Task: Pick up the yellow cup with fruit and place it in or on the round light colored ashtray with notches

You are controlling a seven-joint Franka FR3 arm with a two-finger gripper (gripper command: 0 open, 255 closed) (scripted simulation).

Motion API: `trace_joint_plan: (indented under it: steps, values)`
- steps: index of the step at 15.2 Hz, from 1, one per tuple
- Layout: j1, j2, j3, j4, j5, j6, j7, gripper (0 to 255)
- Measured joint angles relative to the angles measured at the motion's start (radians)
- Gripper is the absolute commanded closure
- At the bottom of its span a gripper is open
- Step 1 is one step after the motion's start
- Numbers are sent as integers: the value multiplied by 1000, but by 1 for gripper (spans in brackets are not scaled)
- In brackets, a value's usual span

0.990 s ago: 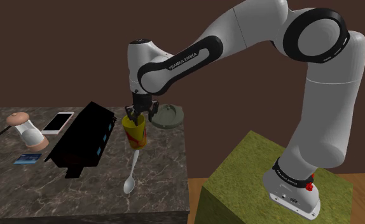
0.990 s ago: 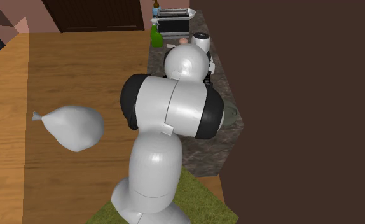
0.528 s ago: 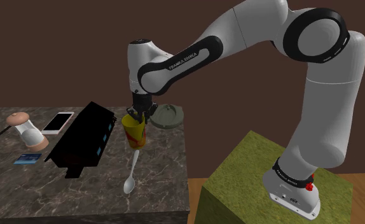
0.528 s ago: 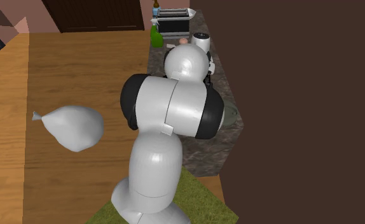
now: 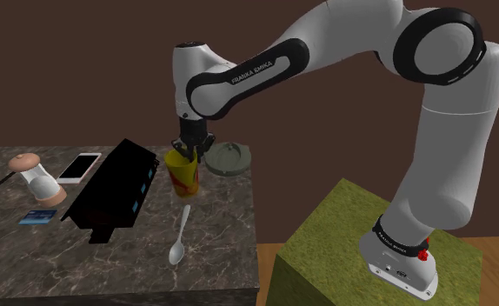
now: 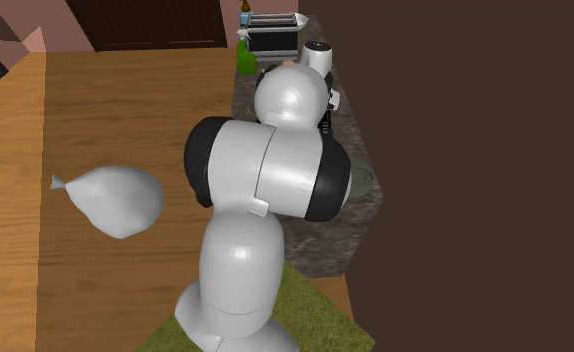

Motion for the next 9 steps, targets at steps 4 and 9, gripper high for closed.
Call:
trace_joint_plan:
  steps: [4, 9]
  values:
    - [0, -18, 4, 33, 7, -50, 0, 255]
    - [-2, -35, 6, 76, 14, -109, -4, 255]
